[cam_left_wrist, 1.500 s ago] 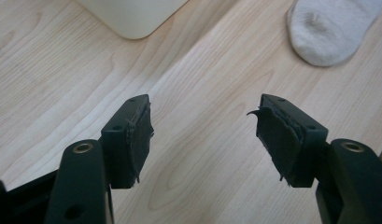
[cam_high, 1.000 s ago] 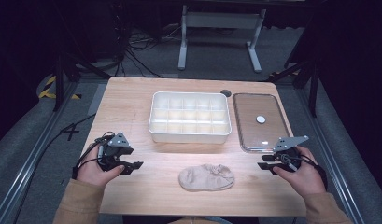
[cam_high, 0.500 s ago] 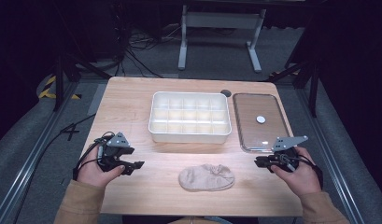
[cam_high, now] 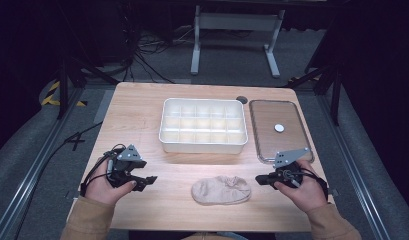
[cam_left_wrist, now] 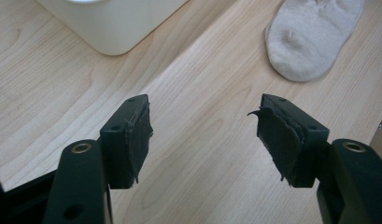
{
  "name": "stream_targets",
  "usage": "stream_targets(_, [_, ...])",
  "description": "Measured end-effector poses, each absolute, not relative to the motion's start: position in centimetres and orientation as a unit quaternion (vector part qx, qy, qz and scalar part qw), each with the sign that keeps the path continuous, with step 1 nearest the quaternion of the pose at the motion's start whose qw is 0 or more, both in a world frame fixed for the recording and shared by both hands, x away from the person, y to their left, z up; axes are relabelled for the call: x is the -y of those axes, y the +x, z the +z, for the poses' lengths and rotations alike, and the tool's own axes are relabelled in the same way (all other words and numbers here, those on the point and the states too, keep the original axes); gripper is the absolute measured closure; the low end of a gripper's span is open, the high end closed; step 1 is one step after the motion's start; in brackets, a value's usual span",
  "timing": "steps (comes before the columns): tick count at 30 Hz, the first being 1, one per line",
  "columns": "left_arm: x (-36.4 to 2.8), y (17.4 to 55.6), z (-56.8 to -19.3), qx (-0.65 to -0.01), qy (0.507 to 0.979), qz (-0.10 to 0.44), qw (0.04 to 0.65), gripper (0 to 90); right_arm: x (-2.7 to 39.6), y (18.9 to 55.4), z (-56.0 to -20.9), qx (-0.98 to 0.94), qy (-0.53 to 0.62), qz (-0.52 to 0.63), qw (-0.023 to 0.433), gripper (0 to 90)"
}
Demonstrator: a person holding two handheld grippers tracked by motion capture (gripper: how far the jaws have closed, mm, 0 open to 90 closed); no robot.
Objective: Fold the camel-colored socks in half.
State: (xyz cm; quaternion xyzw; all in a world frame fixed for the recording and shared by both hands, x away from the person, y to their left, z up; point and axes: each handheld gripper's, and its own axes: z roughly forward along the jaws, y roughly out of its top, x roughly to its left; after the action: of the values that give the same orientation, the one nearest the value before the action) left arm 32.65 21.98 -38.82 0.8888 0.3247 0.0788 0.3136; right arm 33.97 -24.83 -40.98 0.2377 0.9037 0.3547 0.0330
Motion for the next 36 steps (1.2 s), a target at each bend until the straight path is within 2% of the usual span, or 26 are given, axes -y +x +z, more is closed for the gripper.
stream_targets(5, [-21.6, 32.5, -39.0, -0.328, 0.887, 0.077, 0.316, 35.6, 23.6, 34.0, -41.7, -0.909, 0.227, 0.348, 0.025, 89.5])
stream_targets(14, [-18.7, 32.6, -40.0, -0.307, 0.898, 0.070, 0.306, 35.8, 20.1, 33.6, -43.6, -0.922, 0.203, 0.329, 0.010, 88.9])
stream_targets(36, [-15.1, 32.7, -42.7, -0.274, 0.916, 0.029, 0.291, 36.7, 18.1, 33.5, -45.8, -0.936, 0.186, 0.298, 0.010, 89.3])
